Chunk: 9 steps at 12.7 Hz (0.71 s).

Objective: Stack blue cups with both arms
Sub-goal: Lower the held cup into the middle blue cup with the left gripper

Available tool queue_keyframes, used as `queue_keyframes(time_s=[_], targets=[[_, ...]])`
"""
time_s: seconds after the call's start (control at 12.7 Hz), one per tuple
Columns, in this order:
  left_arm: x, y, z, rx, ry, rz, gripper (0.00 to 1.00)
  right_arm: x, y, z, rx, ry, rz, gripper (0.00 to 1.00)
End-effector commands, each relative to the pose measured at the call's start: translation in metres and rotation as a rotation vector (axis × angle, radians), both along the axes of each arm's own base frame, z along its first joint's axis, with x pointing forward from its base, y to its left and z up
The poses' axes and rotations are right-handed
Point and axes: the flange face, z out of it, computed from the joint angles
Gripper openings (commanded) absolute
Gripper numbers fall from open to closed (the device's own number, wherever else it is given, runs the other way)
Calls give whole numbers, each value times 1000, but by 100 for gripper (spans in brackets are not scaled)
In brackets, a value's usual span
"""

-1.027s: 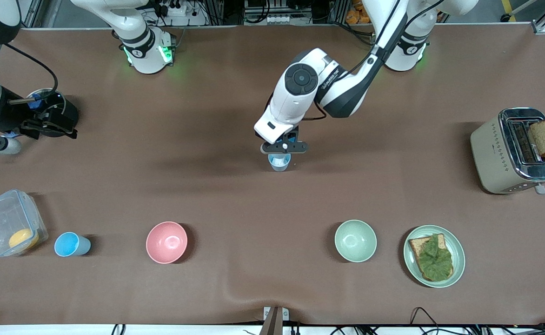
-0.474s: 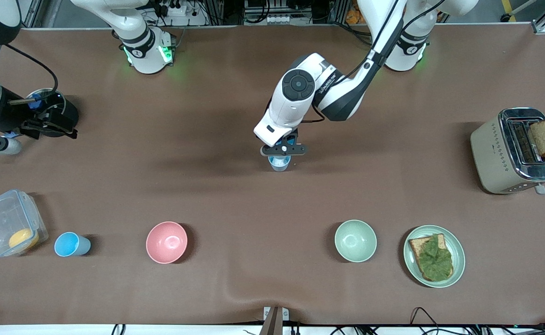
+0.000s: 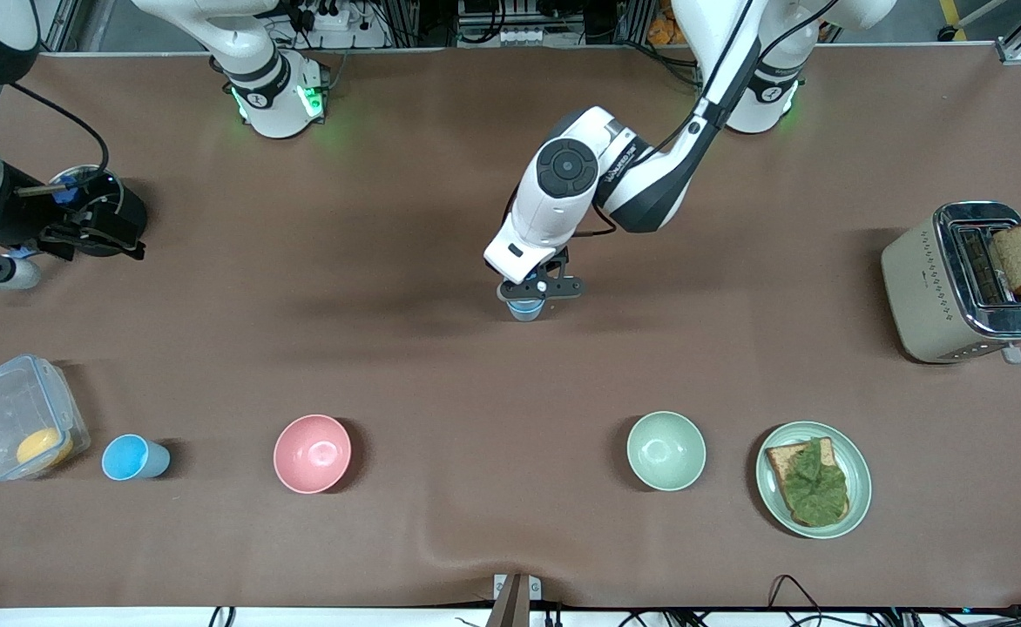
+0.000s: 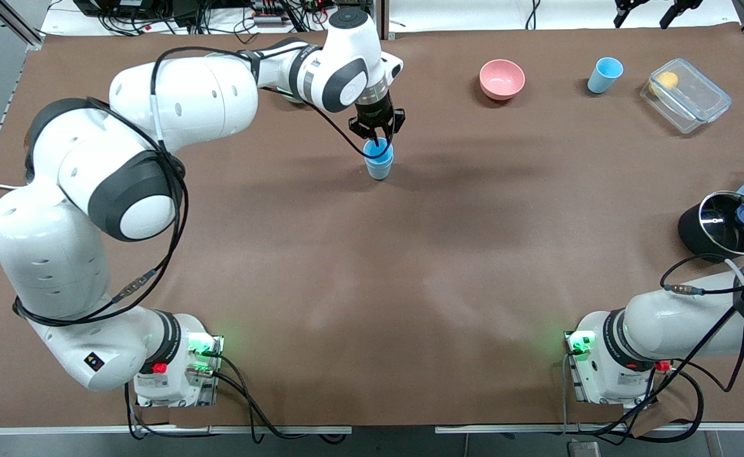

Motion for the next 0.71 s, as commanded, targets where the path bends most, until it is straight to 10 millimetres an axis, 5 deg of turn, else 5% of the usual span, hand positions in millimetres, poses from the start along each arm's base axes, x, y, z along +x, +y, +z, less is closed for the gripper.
queue_keyframes(time_s=[0.0, 0.08, 0.4, 0.63], targets=[[8, 5, 25, -15, -17, 29, 70, -5, -3, 2, -13, 5, -10, 100], [16, 18, 35, -19, -24, 48, 100, -5, -3, 2, -13, 5, -11, 100], [44, 83, 92, -3, -26, 82, 100, -6, -2, 2, -8, 10, -10, 100], [55, 162, 145, 20, -47, -7, 100, -6, -1, 3, -8, 10, -10, 100]])
